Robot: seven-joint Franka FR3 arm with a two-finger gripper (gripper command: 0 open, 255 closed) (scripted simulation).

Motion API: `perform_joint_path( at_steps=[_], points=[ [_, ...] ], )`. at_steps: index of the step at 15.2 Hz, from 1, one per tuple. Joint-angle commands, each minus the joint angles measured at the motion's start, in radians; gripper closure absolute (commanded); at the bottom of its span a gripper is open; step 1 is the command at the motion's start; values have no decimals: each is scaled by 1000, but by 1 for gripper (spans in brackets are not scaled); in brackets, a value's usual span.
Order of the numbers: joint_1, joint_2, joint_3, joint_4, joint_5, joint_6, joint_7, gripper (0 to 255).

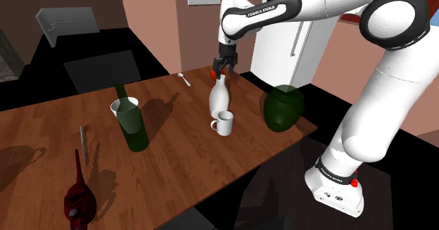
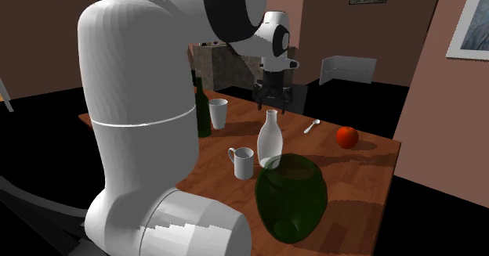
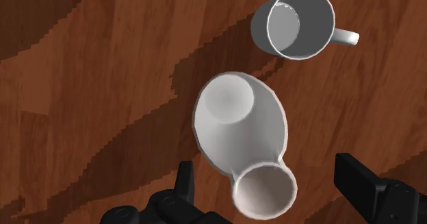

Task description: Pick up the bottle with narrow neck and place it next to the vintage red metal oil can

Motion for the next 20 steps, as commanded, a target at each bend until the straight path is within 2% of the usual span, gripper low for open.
perform_joint_path(
  at_steps=[1,8,16,17,20],
  points=[
    [1,43,1,41,0,9,2,0],
    [1,77,2,-20,3,104,0,0],
    [1,77,2,-20,3,104,0,0],
    [1,77,2,-20,3,104,0,255],
    [1,77,2,-20,3,104,0,255]
  ],
)
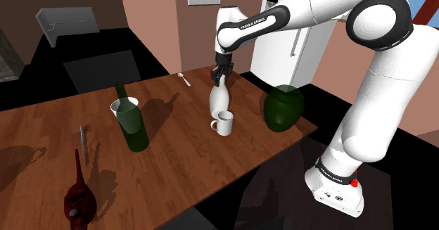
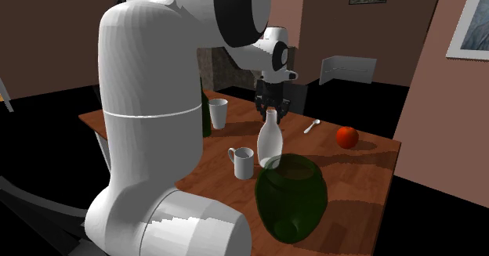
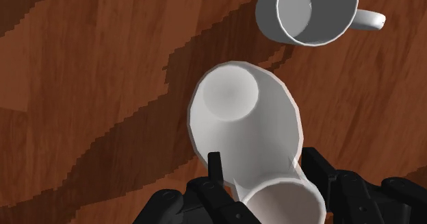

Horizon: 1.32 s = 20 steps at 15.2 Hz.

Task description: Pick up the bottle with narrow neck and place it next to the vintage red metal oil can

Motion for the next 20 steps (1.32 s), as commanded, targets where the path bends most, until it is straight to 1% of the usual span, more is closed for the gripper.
perform_joint_path(
  at_steps=[1,6,20],
  points=[
    [0,0,0,0,0,0,0,255],
    [0,0,0,0,0,0,0,255],
    [1,-45,0,133,-5,-179,4,255]
  ],
)
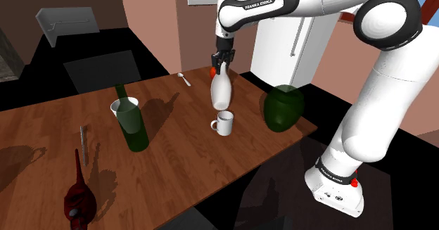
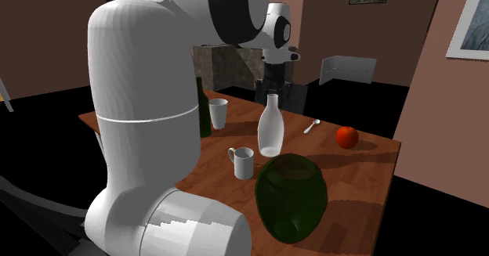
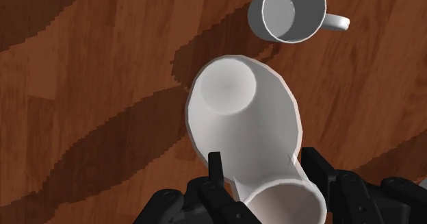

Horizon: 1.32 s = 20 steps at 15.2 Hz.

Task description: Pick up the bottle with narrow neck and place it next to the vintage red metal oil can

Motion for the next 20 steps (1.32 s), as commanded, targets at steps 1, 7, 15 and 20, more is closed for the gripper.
perform_joint_path(
  at_steps=[1,7,15,20],
  points=[
    [1,-4,1,22,-1,-27,2,255],
    [1,-10,1,96,-1,-106,3,255],
    [0,-5,0,210,-1,-215,3,255],
    [0,6,0,292,0,-286,3,255]
  ],
)
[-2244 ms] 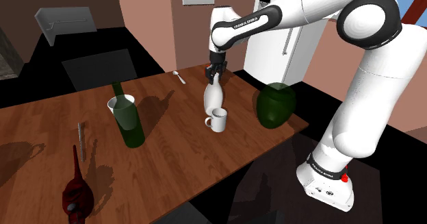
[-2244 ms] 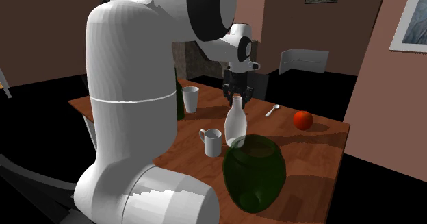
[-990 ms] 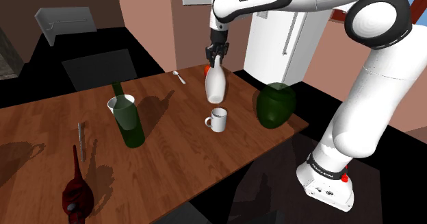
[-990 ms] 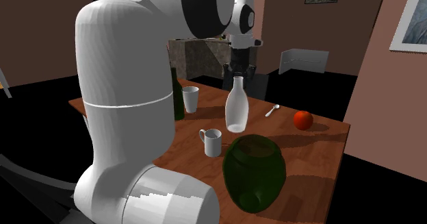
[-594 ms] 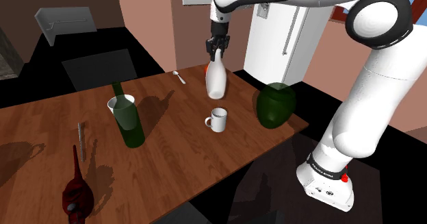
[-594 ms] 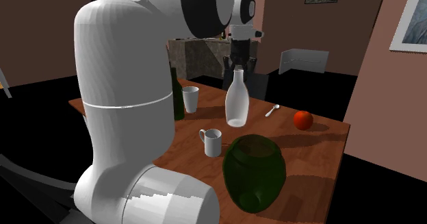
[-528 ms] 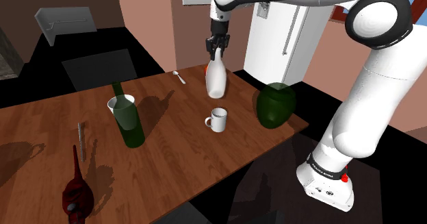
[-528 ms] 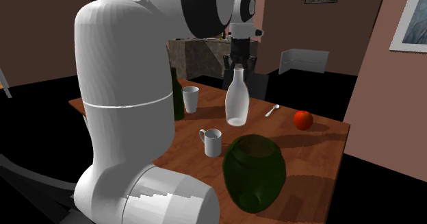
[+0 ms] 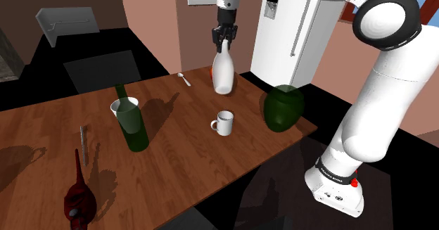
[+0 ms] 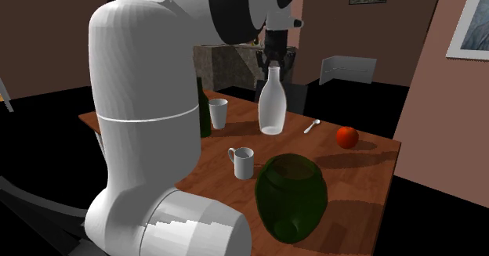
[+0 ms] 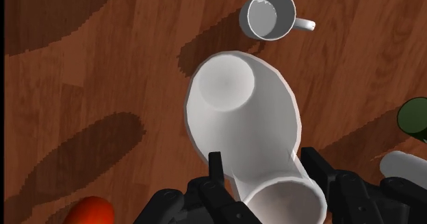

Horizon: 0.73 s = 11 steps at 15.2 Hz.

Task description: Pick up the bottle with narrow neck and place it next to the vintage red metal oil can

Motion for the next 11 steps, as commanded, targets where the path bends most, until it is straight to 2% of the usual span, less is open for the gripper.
perform_joint_path(
  at_steps=[1,11],
  points=[
    [1,5,0,32,0,-27,1,255],
    [-2,55,-1,236,4,-181,0,255]
  ],
)
